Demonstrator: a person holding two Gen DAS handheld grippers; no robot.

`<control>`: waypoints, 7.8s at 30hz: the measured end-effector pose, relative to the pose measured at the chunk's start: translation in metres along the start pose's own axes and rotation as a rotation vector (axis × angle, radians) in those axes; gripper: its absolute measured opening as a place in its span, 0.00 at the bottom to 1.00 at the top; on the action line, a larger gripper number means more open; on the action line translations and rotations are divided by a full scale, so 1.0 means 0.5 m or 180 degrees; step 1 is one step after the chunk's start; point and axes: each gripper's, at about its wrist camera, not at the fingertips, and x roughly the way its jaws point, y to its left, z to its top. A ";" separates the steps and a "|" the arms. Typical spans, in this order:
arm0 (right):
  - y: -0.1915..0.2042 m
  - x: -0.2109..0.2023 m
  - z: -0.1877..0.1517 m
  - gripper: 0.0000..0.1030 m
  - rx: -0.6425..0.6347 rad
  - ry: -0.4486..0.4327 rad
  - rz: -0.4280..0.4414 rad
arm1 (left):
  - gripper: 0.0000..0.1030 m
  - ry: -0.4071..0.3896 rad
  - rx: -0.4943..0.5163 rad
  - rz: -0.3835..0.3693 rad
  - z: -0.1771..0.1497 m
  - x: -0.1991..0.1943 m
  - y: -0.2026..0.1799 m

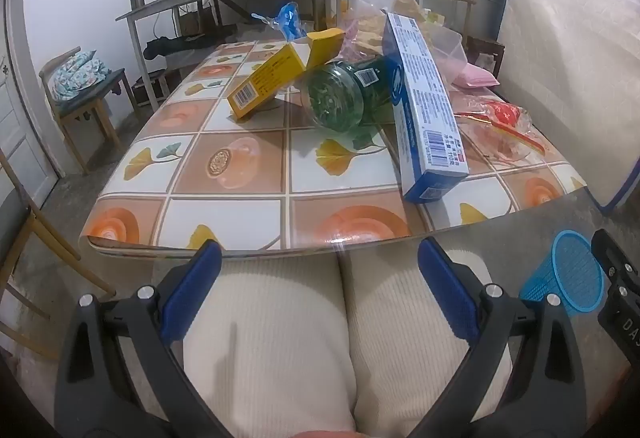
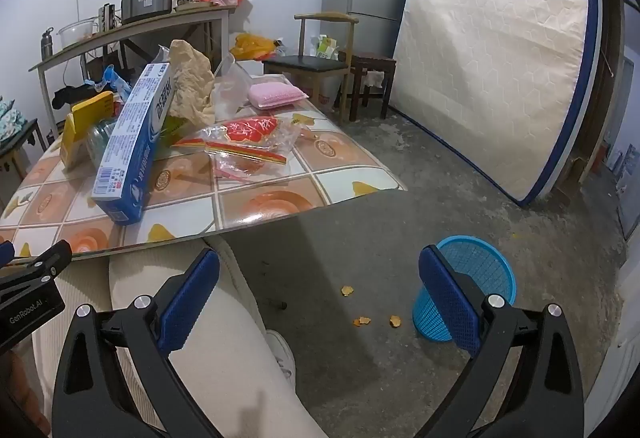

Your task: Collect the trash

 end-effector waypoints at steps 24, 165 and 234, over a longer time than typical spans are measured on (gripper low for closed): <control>0.003 -0.001 -0.003 0.94 -0.0005 -0.0007 0.0025 | 0.92 0.0115 -0.0076 0.0018 -0.002 0.015 0.011; -0.052 0.244 0.196 0.94 0.0381 -0.0439 0.1304 | 0.30 0.0231 0.0141 -0.1151 0.253 0.209 -0.094; 0.606 0.254 0.415 0.67 -0.3253 0.1435 0.2557 | 0.30 -0.0272 -0.1845 -0.1424 0.133 0.163 0.359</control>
